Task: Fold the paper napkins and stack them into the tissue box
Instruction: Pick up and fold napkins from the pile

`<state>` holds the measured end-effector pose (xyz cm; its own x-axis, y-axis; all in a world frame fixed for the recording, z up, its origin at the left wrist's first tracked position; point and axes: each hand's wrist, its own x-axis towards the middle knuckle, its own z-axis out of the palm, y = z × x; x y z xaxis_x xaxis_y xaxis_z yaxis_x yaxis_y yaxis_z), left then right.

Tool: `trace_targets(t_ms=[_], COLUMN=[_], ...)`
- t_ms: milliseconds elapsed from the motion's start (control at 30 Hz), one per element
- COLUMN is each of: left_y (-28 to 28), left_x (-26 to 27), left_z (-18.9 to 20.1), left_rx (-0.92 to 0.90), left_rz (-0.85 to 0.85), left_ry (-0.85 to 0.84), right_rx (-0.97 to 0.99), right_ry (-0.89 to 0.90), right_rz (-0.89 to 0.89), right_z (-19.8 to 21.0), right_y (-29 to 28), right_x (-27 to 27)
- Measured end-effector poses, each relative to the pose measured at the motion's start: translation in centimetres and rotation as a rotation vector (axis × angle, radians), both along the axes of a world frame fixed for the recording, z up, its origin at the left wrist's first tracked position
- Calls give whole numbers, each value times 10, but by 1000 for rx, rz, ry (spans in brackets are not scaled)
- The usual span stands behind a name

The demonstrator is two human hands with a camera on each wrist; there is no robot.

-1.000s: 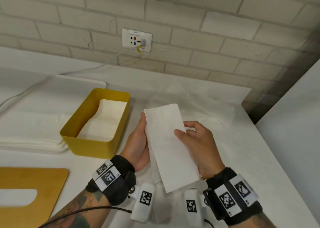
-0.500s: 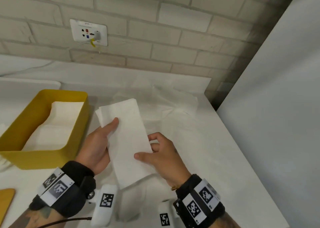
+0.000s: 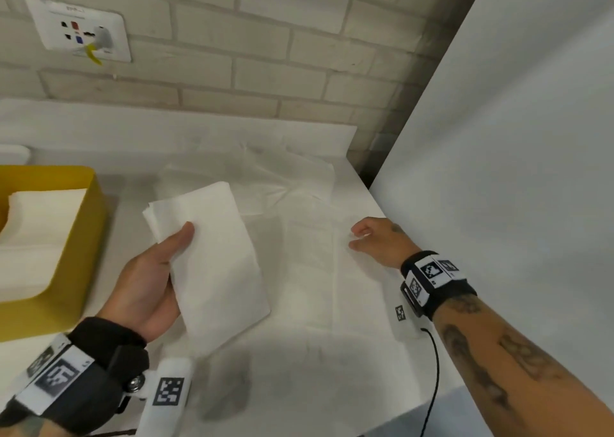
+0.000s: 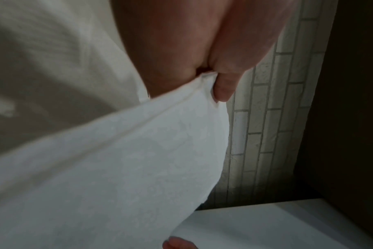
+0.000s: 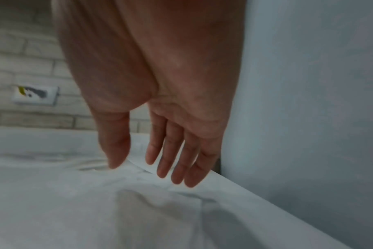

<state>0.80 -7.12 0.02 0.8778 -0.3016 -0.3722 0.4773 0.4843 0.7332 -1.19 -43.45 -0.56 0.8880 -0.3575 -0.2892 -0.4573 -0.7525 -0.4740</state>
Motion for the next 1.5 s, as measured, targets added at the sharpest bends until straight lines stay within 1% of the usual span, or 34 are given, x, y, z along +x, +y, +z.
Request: trace_targets(t_ms=[67, 133, 333, 400, 500, 567, 600, 667, 700, 733, 767, 833, 933, 1000, 1100, 1167, 1267, 1300, 1333, 1433, 1500], left_y=[-6, -8, -13, -15, -21, -25, -26, -29, -30, -31, -32, -35, -40, -43, -47, -50, -54, -54, -54, -53, -52], left_x=[-6, -12, -27, -32, -44, -52, -55, -60, -63, -66, -69, -76, -85, -91, -100, -103, -108, -110, -111, -114, -115], left_z=[3, 4, 10, 9, 11, 13, 13, 12, 11, 10, 10, 8, 5, 4, 3, 2, 1, 2, 2, 3, 4], left_rx=[10, 19, 48, 46, 29, 34, 49, 83, 92, 93, 87, 76, 88, 96, 95, 91, 97, 99, 101, 92, 87], left_rz=[-28, -43, 28, 65, 124, 158, 172, 202, 220, 244, 269, 311, 348, 364, 382, 396, 406, 409, 416, 434, 450], left_ry=[6, 12, 9, 19, 41, 30, 21, 10, 11, 13, 15, 17, 10, 7, 13, 16, 15, 11, 5, -5, -1], right_rx=[-45, -22, -30, -18, 52, 150, 258, 557, 670, 726, 753, 770, 806, 804, 726, 754, 826, 832, 811, 696, 657], right_ry=[87, 128, 199, 141, -52, -141, -172, -201, -194, -160, -107, -21, 7, -29, -136, -175, -63, -39, -46, -101, -51], right_rz=[39, 53, 102, 96, 58, 43, 9, -122, -182, -210, -196, -136, -142, -158, -124, -31, 159, 176, 149, -62, -123], right_z=[-4, -5, -14, -19, -15, -5, 0, 10, 13, 12, 10, 0, -13, -13, 1, 14, 23, 21, 17, 0, -11], right_y=[-9, -13, -28, -34, -40, -43, -43, -40, -38, -37, -35, -32, -31, -32, -25, -5, 24, 30, 31, 15, 5], right_x=[7, 11, 14, 12, 3, -5, -8, -18, -24, -30, -37, -50, -63, -62, -48, -39, -33, -32, -30, -24, -20])
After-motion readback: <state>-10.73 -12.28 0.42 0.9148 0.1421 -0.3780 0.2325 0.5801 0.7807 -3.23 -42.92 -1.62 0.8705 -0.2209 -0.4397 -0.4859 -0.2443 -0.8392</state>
